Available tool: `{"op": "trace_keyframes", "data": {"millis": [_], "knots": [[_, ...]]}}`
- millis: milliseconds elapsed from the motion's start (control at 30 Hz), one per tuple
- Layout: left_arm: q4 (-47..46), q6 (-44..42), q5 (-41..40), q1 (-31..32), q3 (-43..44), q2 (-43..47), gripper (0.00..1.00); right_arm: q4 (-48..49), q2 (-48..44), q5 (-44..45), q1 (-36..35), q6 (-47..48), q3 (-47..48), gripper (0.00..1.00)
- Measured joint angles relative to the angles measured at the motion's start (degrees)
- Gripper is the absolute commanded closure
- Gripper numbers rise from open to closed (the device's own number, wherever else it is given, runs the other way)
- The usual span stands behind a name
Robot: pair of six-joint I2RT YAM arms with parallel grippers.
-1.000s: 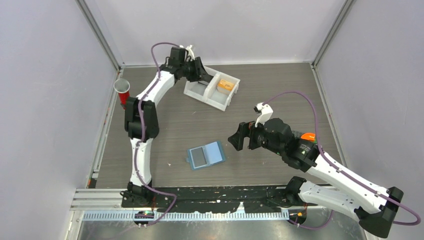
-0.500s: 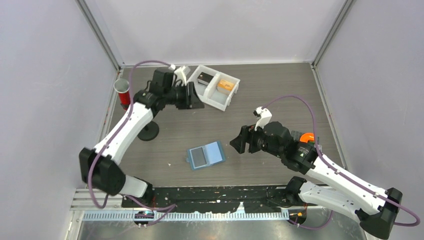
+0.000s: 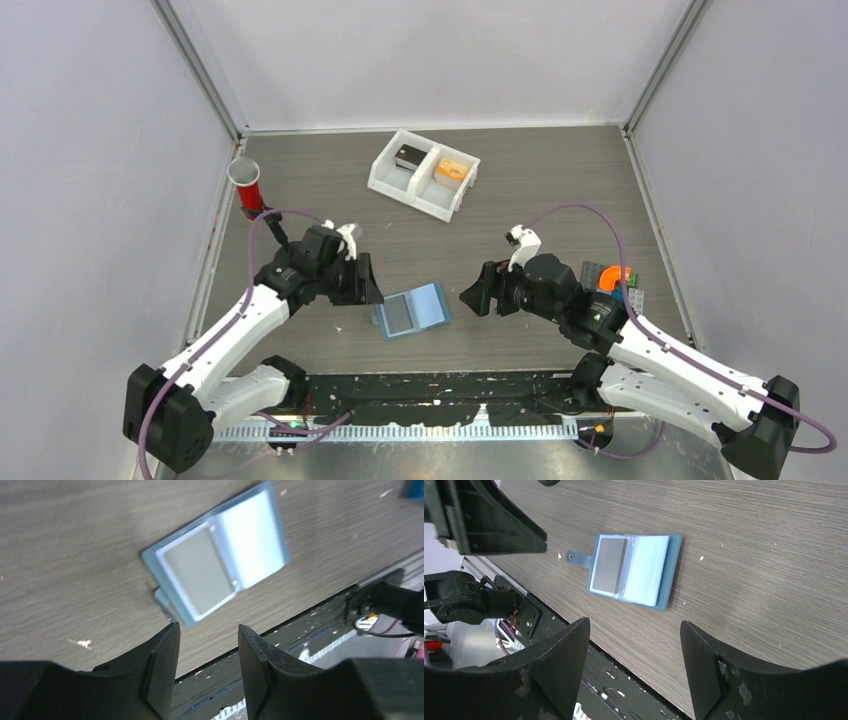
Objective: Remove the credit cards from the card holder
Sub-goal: Remove the credit card from the card holder.
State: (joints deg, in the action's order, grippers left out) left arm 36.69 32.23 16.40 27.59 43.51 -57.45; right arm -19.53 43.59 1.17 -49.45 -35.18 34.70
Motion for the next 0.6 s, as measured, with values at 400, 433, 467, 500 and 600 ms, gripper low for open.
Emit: {"op": "trace_keyframes", "data": {"millis": [400, 433, 467, 500, 600], "knots": [[-7.39, 2.54, -0.98, 0.59, -10.56, -5.6, 0.58, 1.79, 2.05, 0.0, -0.09, -1.2, -0.55, 0.25], [-8.22, 2.58, -0.98, 0.63, -10.71, -6.32, 0.59, 1.9, 2.21, -0.02, -0.13, -1.2, -0.55, 0.25], [-9.09, 2.75, -0.96, 0.68, -10.91, -6.88, 0.61, 1.97, 2.45, 0.0, -0.28, -1.22, -0.55, 0.25], [-9.92, 2.93, -0.96, 0.74, -11.13, -7.45, 0.62, 2.01, 2.71, -0.02, -0.42, -1.22, -0.55, 0.25], [-11.58, 3.19, -0.81, 0.94, -11.61, -8.26, 0.7, 2.36, 3.34, -0.02, -0.74, -1.31, -0.66, 0.26]]}}
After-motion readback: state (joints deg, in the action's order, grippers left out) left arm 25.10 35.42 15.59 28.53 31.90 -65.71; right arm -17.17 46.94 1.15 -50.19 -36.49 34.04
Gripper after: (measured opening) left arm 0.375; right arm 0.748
